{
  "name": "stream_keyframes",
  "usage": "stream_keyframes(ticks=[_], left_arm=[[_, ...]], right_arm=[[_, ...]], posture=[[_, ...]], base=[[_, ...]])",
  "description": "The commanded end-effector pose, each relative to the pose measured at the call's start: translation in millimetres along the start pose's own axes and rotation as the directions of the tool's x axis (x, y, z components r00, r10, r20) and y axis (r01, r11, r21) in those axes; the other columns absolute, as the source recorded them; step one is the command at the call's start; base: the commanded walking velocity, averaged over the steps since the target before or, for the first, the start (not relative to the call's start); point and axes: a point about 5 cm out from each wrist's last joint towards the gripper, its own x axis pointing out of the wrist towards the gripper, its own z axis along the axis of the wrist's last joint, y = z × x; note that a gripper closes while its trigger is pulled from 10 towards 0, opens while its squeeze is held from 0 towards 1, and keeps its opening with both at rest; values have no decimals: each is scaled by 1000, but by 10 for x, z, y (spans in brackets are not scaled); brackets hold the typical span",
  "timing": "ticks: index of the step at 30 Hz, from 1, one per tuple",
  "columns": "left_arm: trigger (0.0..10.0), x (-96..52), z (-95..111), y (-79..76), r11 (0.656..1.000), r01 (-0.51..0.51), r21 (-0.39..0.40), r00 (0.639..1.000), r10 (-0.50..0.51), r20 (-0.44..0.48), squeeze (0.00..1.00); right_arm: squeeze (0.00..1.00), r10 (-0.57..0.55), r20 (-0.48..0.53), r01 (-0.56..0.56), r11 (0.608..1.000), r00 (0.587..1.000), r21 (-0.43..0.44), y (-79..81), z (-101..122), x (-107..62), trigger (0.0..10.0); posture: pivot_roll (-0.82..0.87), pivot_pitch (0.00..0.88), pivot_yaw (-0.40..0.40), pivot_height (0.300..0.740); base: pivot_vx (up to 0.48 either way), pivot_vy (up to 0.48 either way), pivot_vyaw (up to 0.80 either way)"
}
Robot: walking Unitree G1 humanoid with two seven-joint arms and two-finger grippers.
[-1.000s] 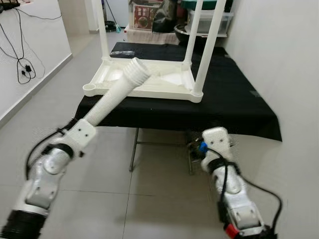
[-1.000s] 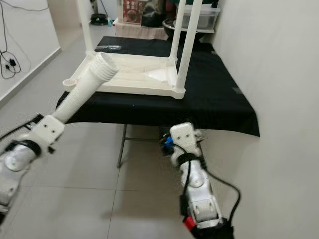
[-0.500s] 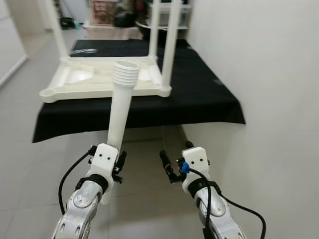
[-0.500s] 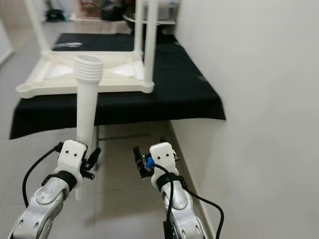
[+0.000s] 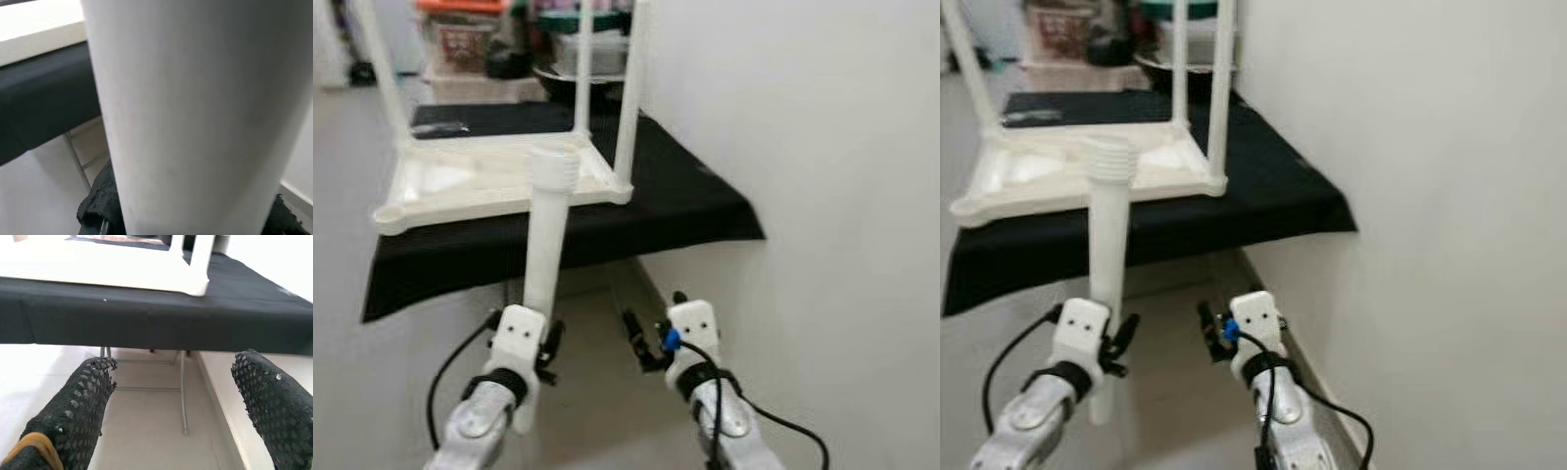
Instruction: Building children table
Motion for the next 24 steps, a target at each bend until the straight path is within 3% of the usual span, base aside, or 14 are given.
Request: stream_keyframes(ticks=[1, 3, 9, 10, 15, 16, 18, 20, 21, 22, 23, 24], left_arm=[[10000, 25, 63, -73, 1000, 31, -3, 999, -30, 20, 0], [10000, 26, 68, -73, 1000, 28, 2, 999, -28, 21, 0], [10000, 40, 102, -65, 996, 48, 81, 999, -50, 21, 0], [10000, 57, 107, -40, 989, 61, 135, 998, -63, 11, 0], [10000, 85, 110, 9, 975, 76, 210, 997, -77, -7, 0], [10000, 124, 131, 84, 961, 77, 265, 997, -74, -22, 0], [10000, 224, 196, 275, 910, 82, 407, 996, -64, -56, 0], [10000, 327, 292, 472, 850, 58, 523, 998, -29, -62, 0], [10000, 355, 336, 538, 827, 41, 560, 999, -14, -53, 0], [10000, 406, 395, 628, 798, 21, 602, 999, 6, -43, 0], [10000, 406, 395, 628, 798, 21, 602, 999, 6, -43, 0], [10000, 436, 434, 683, 780, 9, 625, 999, 18, -37, 0]], right_arm=[[0, -34, -19, 34, 999, 999, -9, -94, -22, -10, 10000], [0, -43, -14, 43, 999, 999, -16, -115, -14, 0, 10000], [0, -71, 29, 72, 996, 997, -44, -224, 83, 54, 10000], [0, -77, 58, 82, 992, 995, -91, -274, 140, 86, 10000], [0, -92, 76, 103, 981, 993, -166, -340, 197, 127, 10000], [0, -110, 86, 126, 971, 990, -206, -398, 248, 173, 10000], [0, -177, 111, 206, 910, 978, -361, -514, 351, 276, 10000], [0, -164, 148, 215, 859, 975, -465, -566, 450, 337, 10000], [0, -152, 164, 216, 835, 975, -506, -577, 485, 346, 10000], [0, -169, 194, 251, 788, 966, -562, -620, 535, 358, 10000], [0, -169, 194, 251, 788, 966, -562, -620, 535, 358, 10000], [0, -183, 215, 277, 754, 959, -596, -651, 567, 365, 10000]], posture=[[61, 0, -62, 740], [60, 0, -64, 740], [61, 0, -62, 740], [63, 0, -61, 740], [63, 0, -66, 740], [63, 0, -64, 740], [63, 0, -64, 740], [68, 0, -65, 740], [68, 0, -67, 740], [71, 0, -66, 740], [71, 0, -66, 740], [71, 0, -66, 740]], base=[[0, 0, -788], [0, 0, -788], [0, 0, 0], [0, 0, 0], [0, 0, 0], [0, 0, 0], [0, 0, 0], [0, 0, 0], [0, 0, 0], [0, 0, 0], [0, 0, 0], [0, 0, 0]])
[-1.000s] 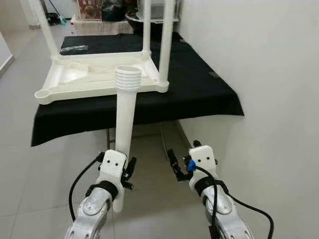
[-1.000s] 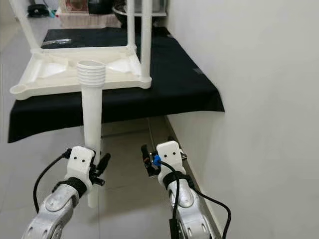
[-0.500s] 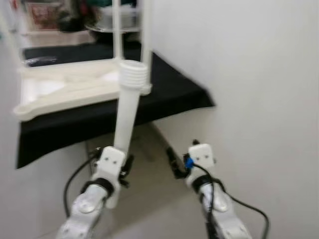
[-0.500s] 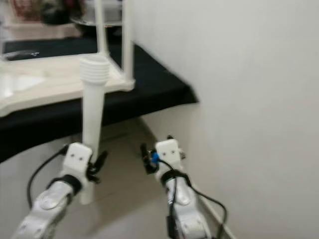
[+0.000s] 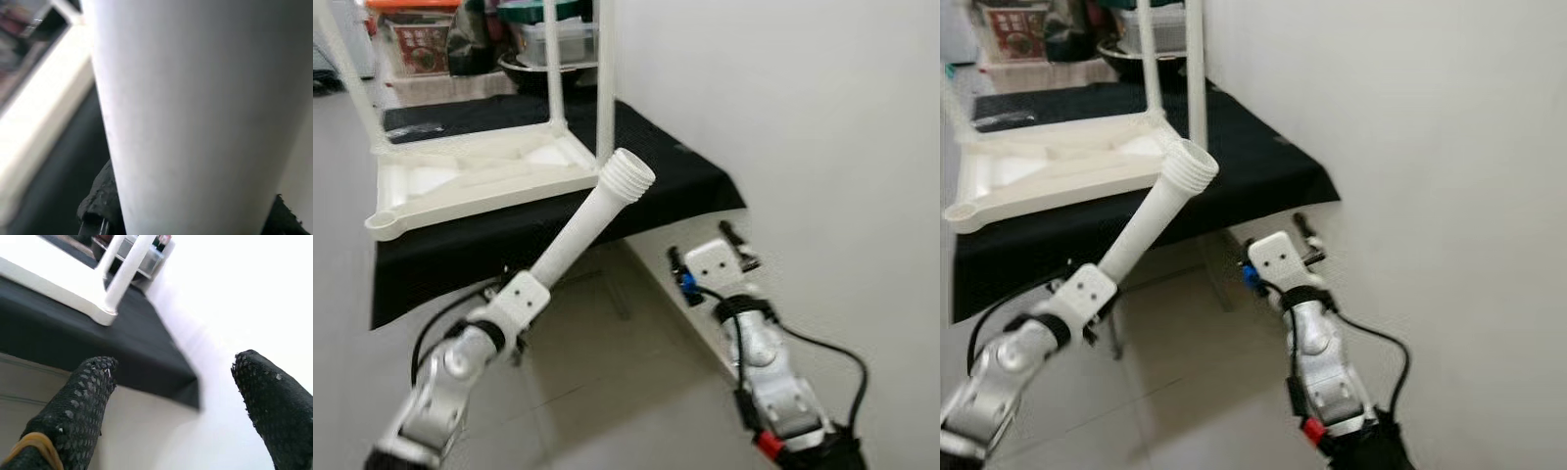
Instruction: Building children table
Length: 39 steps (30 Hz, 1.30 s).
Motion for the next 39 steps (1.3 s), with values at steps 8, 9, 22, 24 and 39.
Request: stream_keyframes(ticks=[8, 9, 22, 24, 39], left_arm=[[10000, 297, -19, 393, 953, -35, 301, 998, 51, -45, 0], [10000, 346, -16, 436, 931, -30, 363, 997, 55, -58, 0], [10000, 718, 324, 584, 812, -71, 579, 994, 109, -31, 0], [10000, 718, 324, 584, 812, -71, 579, 994, 109, -31, 0], [10000, 947, 531, 164, 763, 4, 646, 1000, -13, 9, 0]], right_arm=[[0, -76, 97, 107, 920, 992, -376, -137, 51, 65, 10000], [0, -85, 139, 138, 888, 987, -439, -154, 98, 67, 10000], [0, 119, 301, 97, 782, 946, -615, 112, 429, 71, 10000], [0, 119, 301, 97, 782, 946, -615, 112, 429, 71, 10000], [0, 160, 256, 61, 727, 954, -683, 313, 596, 330, 10000]], posture=[[68, 0, -60, 740], [67, 0, -61, 740], [51, 0, -46, 740], [51, 0, -46, 740], [48, 0, -44, 740]], base=[[0, 0, 0], [0, 0, 0], [0, 0, 0], [0, 0, 0], [0, 0, 0]])
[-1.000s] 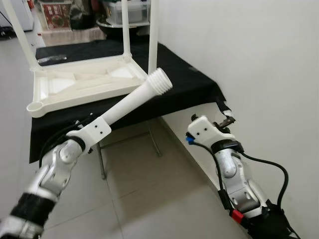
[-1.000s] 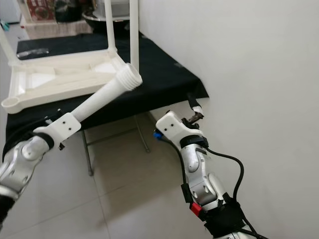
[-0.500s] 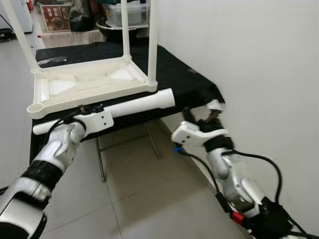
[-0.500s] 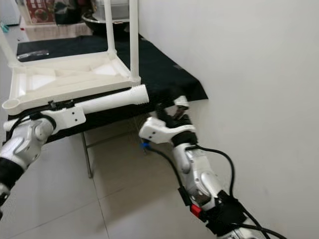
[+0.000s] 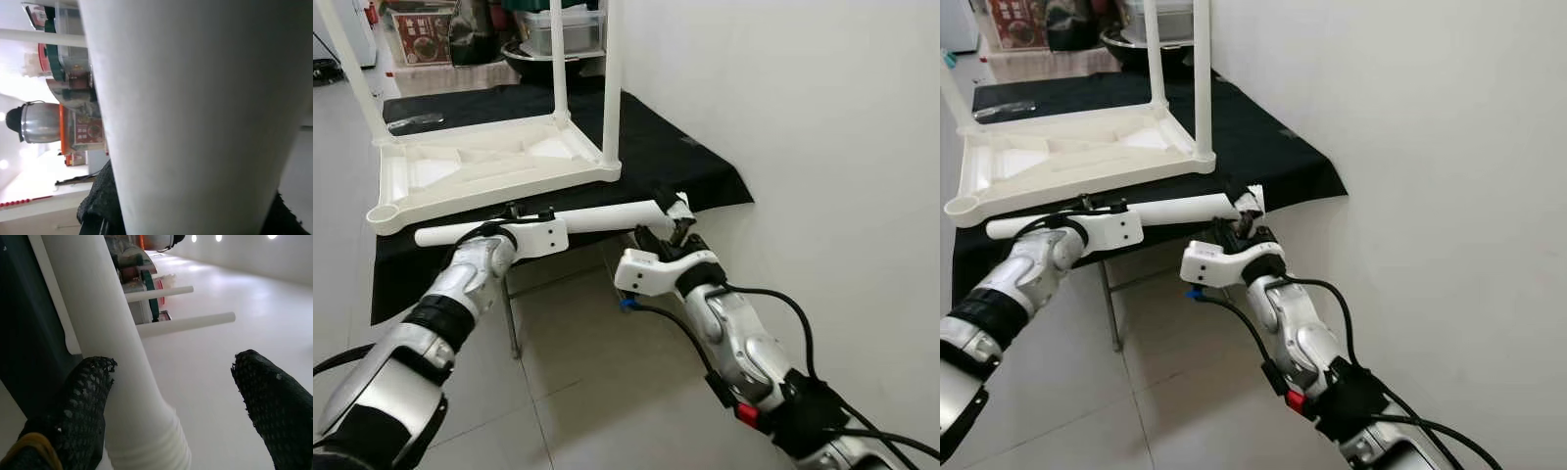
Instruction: Building children table
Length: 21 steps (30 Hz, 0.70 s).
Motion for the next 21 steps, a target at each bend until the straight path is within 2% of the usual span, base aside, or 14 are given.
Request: stream_keyframes(ticks=[1, 9, 16, 21], left_arm=[[10000, 19, 158, -81, 999, 23, 37, 998, -25, 64, 0], [10000, 67, 415, -176, 998, 49, 42, 990, -54, 129, 0], [10000, 85, 619, -204, 997, 53, 51, 982, -62, 177, 0], [10000, 85, 696, -239, 996, 59, 72, 978, -72, 194, 0]], right_arm=[[0, 9, -7, -9, 1000, 1000, -20, -4, 7, 48, 10000], [0, 188, -35, -190, 979, 982, -76, 282, 29, 159, 10000], [0, 251, -78, -257, 962, 965, -96, 368, -25, 238, 10000], [0, 261, -122, -273, 957, 958, -97, 353, -113, 272, 10000]], posture=[[48, 0, -44, 740], [50, 0, -48, 740], [57, 0, -51, 740], [52, 0, -53, 740]], base=[[0, 0, 0], [0, 0, 0], [0, 0, 0], [0, 0, 0]])
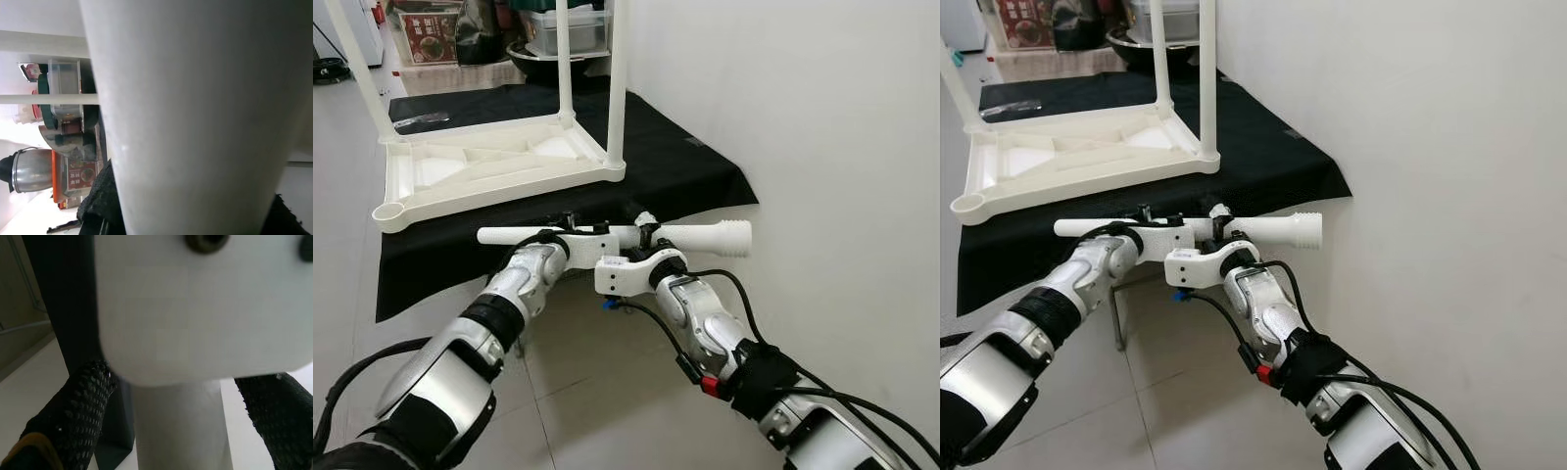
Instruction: Building children table
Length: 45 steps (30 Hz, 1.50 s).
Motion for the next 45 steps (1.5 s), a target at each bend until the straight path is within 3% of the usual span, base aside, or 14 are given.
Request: stream_keyframes(ticks=[1, 12, 19, 25, 32, 38, 45], left_arm=[[10000, 18, 87, 11, 999, 4, 38, 999, -6, 35, 0], [10000, 7, 117, -56, 998, 22, 56, 998, -24, 49, 0], [10000, -25, -88, -60, 997, 28, 72, 1000, -27, -13, 0], [10000, -36, -97, -54, 997, 25, 76, 1000, -25, -10, 0], [10000, -31, 82, -119, 998, 36, 55, 998, -38, 42, 0], [10000, -54, 473, -202, 997, 59, 55, 985, -67, 158, 0], [10000, -83, 582, -234, 995, 78, 54, 978, -87, 190, 0]], right_arm=[[0, 12, -42, -13, 1000, 999, -6, -27, -80, 30, 10000], [0, 10, -122, -9, 1000, 992, 8, -80, -324, 76, 10000], [0, 33, -168, -31, 999, 985, 13, -47, -525, 36, 10000], [0, 49, -176, -50, 999, 983, -1, -17, -550, 34, 10000], [0, 66, -180, -64, 998, 981, 17, -23, -526, 74, 10000], [0, 105, -209, -102, 995, 972, 21, 13, -554, 120, 10000], [0, 122, -229, -124, 992, 966, 5, 22, -604, 137, 10000]], posture=[[52, 0, -53, 740], [55, 0, -51, 740], [55, 0, -53, 740], [54, 0, -54, 740], [54, 0, -57, 740], [57, 0, -61, 740], [57, 0, -63, 740]], base=[[0, 0, 0], [0, 0, 0], [0, 0, 0], [0, 0, 0], [0, 0, 0], [0, 0, 0], [0, 0, 0]])
